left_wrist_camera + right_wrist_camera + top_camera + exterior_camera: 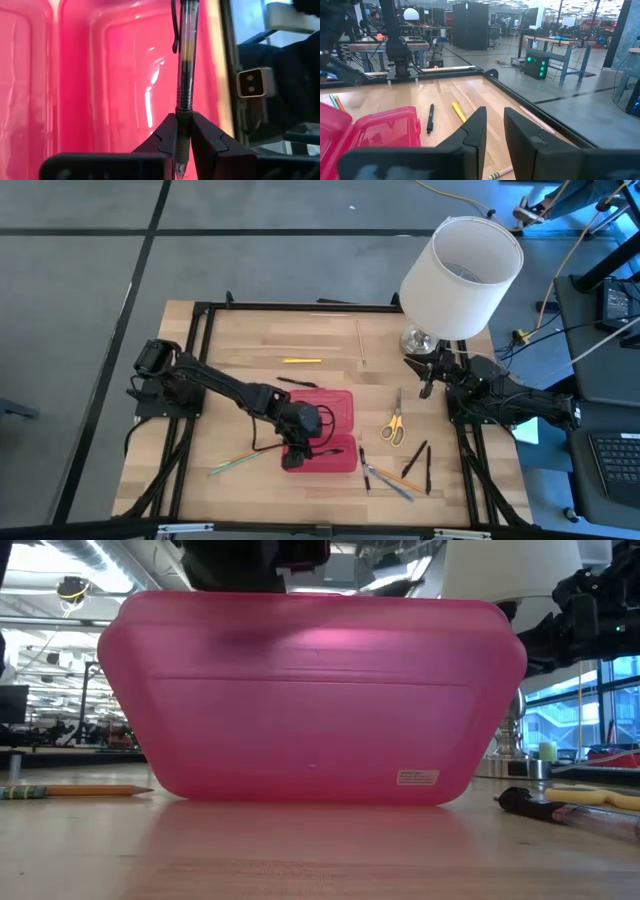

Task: Pick & place school supplies into a supply box
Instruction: Put the black pen into the red supply box

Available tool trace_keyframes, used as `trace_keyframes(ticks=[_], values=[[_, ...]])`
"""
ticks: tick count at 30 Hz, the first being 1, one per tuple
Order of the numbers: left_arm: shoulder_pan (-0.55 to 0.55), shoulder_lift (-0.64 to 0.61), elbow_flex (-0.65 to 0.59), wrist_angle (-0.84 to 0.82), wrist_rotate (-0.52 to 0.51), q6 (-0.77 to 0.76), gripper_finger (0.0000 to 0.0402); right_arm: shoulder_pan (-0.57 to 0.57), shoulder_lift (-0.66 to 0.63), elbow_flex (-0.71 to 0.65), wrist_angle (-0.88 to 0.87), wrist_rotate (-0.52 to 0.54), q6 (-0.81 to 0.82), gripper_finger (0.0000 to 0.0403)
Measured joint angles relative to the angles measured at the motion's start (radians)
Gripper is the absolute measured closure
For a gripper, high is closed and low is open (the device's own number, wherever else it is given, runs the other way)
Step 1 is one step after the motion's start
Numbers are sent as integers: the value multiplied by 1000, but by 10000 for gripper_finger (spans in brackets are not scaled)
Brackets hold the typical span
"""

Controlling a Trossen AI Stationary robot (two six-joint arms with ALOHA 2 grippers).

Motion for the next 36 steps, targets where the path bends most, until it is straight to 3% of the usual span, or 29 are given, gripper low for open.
trace_keyframes(ticks=[23,36], values=[[-7,219,0,97,26,-84,377,0,0,0,0,-1,27,331],[1,242,5,7,-27,-103,377,0,0,0,0,-2,27,331]])
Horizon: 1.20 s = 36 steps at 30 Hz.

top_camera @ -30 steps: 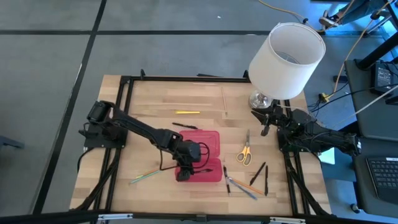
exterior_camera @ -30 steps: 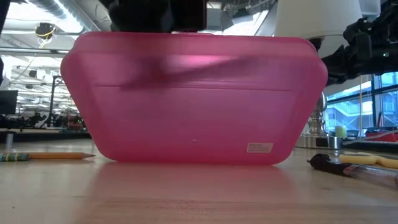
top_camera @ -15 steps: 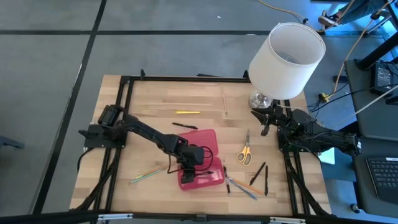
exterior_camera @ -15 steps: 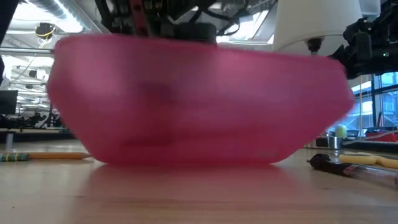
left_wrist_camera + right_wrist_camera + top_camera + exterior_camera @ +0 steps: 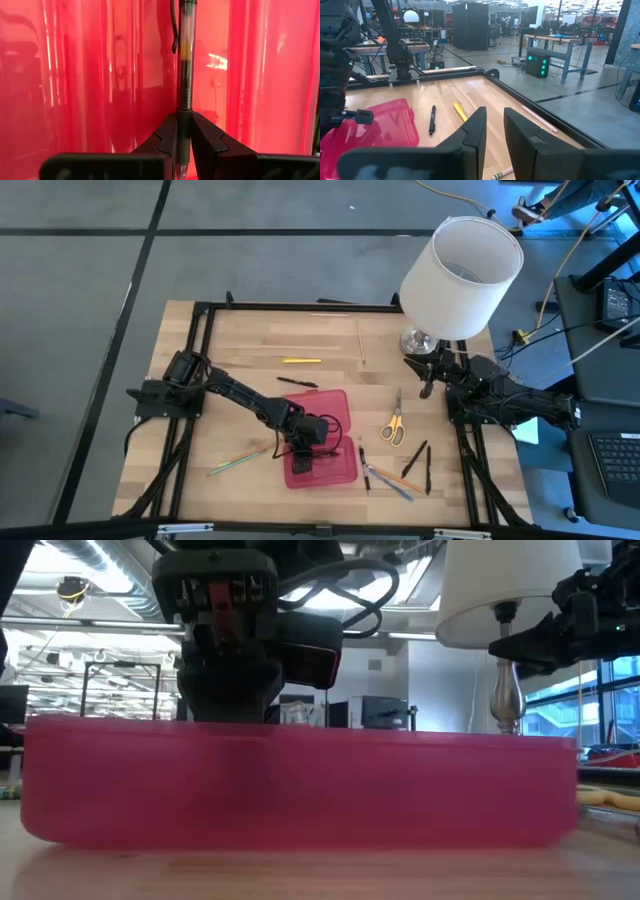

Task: Pick & place school supplies into a supply box
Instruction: Put the black pen into the red supply box

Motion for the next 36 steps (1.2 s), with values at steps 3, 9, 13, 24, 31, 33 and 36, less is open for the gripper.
trace_keyframes(ticks=[3,9,13,24,31,33,36], values=[[6,-1,0,-16,-2,5,377,0,0,0,0,0,0,331],[8,-6,-1,-55,-9,69,377,1,0,0,0,-8,72,331],[8,-11,-2,-65,-13,88,377,1,0,0,4,-10,174,331],[8,-10,-3,-65,-12,88,343,1,0,0,18,-43,180,331],[8,-10,-4,-61,-11,88,339,1,0,0,96,-243,99,331],[8,-9,-4,-61,-7,88,341,1,0,0,124,-282,53,331],[8,-9,-4,-60,-7,88,340,2,1,20,112,-307,10,331]])
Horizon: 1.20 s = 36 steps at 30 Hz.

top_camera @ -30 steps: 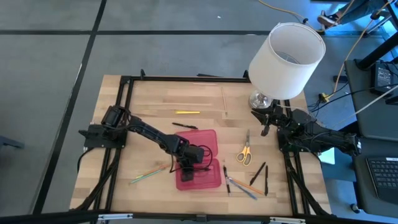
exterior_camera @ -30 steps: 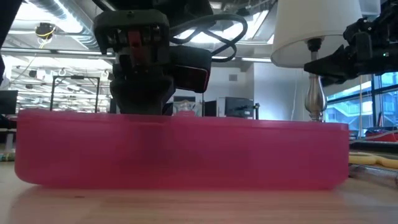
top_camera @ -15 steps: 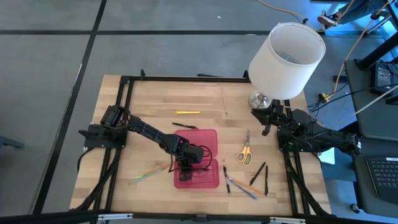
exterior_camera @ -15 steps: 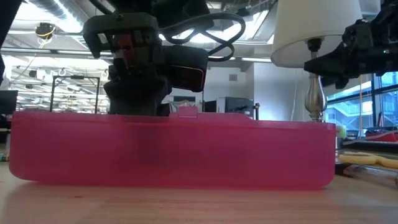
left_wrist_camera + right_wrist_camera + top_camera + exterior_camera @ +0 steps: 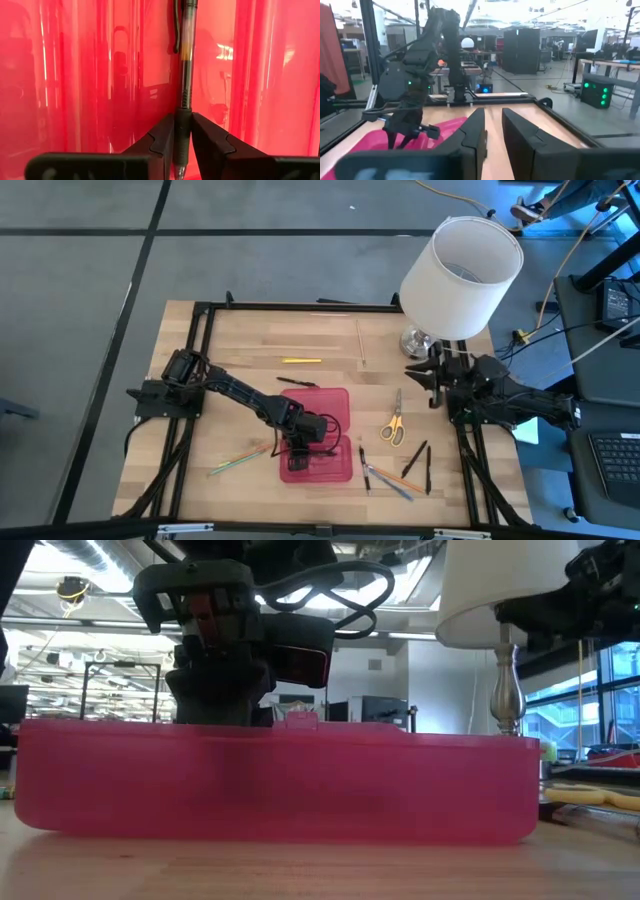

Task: Pick & place school supplies into a supply box
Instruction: Put the black pen into the red supply box

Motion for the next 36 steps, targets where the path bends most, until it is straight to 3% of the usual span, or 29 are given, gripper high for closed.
trace_keyframes(ticks=[11,23,29,36], values=[[0,1,-2,32,1,0,342,62,166,175,-63,-53,-79,331],[-1,2,-2,55,-2,0,342,203,544,443,-317,120,-160,331],[-1,2,-2,57,-2,0,339,283,729,596,-518,307,37,331],[-1,2,-2,60,-4,0,343,401,960,744,-666,316,280,331]])
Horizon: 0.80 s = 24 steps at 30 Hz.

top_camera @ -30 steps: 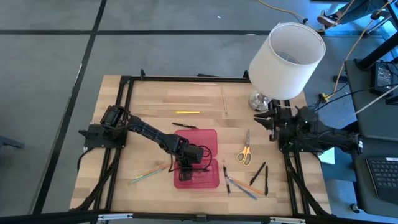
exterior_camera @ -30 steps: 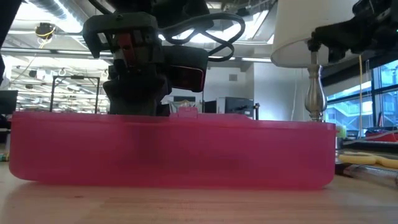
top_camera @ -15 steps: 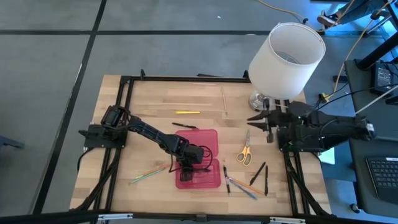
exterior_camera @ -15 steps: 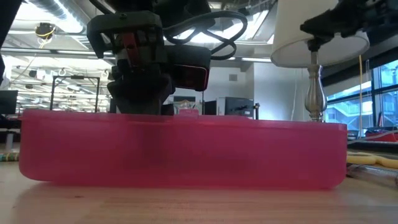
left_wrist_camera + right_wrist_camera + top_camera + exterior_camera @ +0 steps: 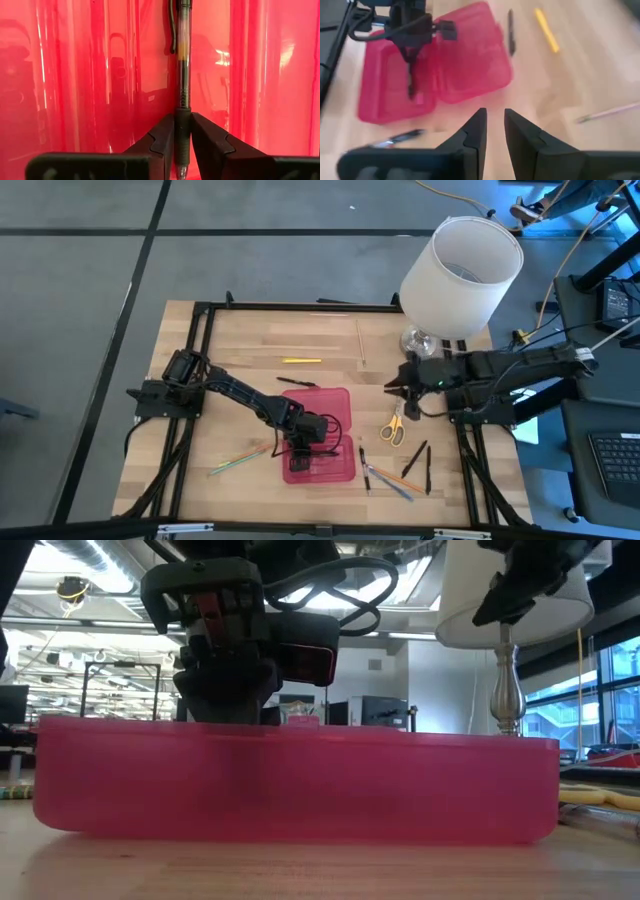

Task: Pick & place school supplies into a supply box
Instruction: Put the black pen into the red supply box

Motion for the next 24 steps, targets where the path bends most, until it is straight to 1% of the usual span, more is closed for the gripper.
trace_keyframes(ticks=[2,8,12,16,24], values=[[0,0,0,1,0,0,342,26,66,38,-33,0,107,331],[0,0,0,22,-4,0,339,104,247,133,-214,2,419,331],[0,1,0,25,-4,0,341,160,338,147,-292,-3,658,331],[0,1,0,26,-3,0,342,210,403,141,-302,-34,907,331],[0,0,0,27,-1,0,339,271,492,132,-329,-62,1161,331]])
